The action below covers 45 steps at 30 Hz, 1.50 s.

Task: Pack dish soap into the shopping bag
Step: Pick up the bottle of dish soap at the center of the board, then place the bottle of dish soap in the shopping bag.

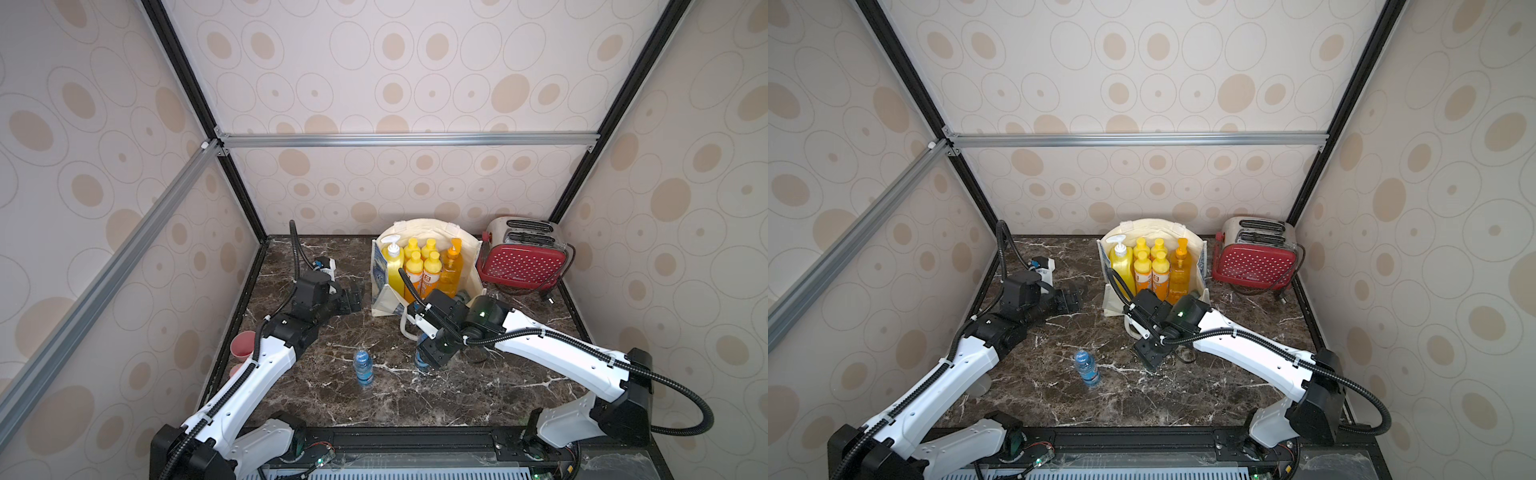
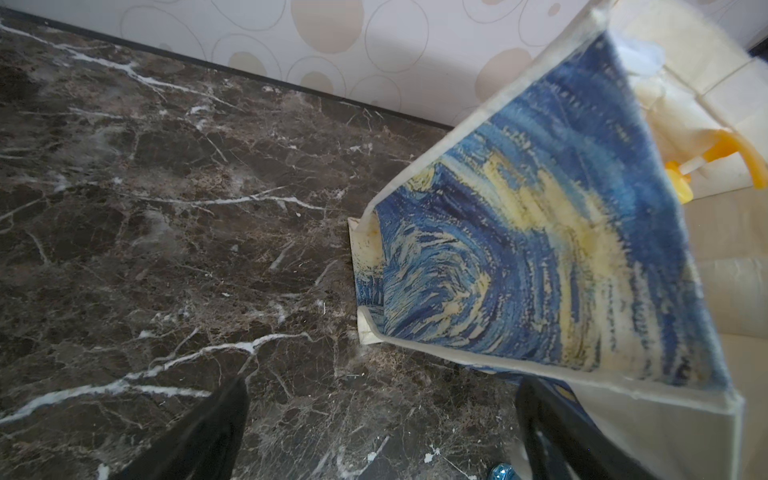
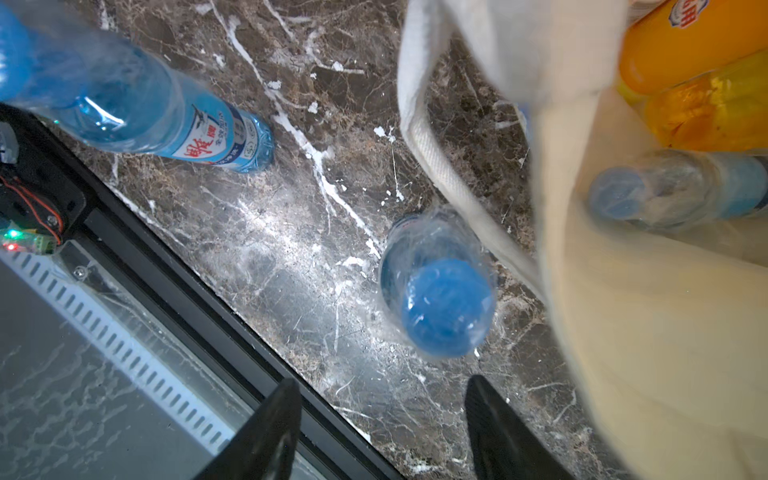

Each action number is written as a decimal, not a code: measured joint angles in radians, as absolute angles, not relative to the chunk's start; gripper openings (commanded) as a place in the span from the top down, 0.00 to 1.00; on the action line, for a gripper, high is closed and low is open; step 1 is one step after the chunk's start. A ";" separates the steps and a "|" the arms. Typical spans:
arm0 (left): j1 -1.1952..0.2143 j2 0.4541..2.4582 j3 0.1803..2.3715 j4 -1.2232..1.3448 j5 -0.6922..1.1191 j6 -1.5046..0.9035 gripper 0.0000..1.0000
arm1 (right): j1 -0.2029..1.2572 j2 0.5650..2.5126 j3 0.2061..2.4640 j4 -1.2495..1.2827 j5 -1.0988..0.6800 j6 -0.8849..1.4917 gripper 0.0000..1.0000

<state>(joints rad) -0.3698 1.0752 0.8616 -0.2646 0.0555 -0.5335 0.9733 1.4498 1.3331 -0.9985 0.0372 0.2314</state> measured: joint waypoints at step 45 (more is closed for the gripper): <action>-0.370 1.441 1.488 -0.421 0.249 -0.448 0.01 | 0.635 1.478 1.953 -1.240 0.114 0.132 1.00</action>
<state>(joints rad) -0.3698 1.4414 1.4876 -0.4213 0.2489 -0.4484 0.6350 1.4776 1.9530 -1.2400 0.1143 0.1322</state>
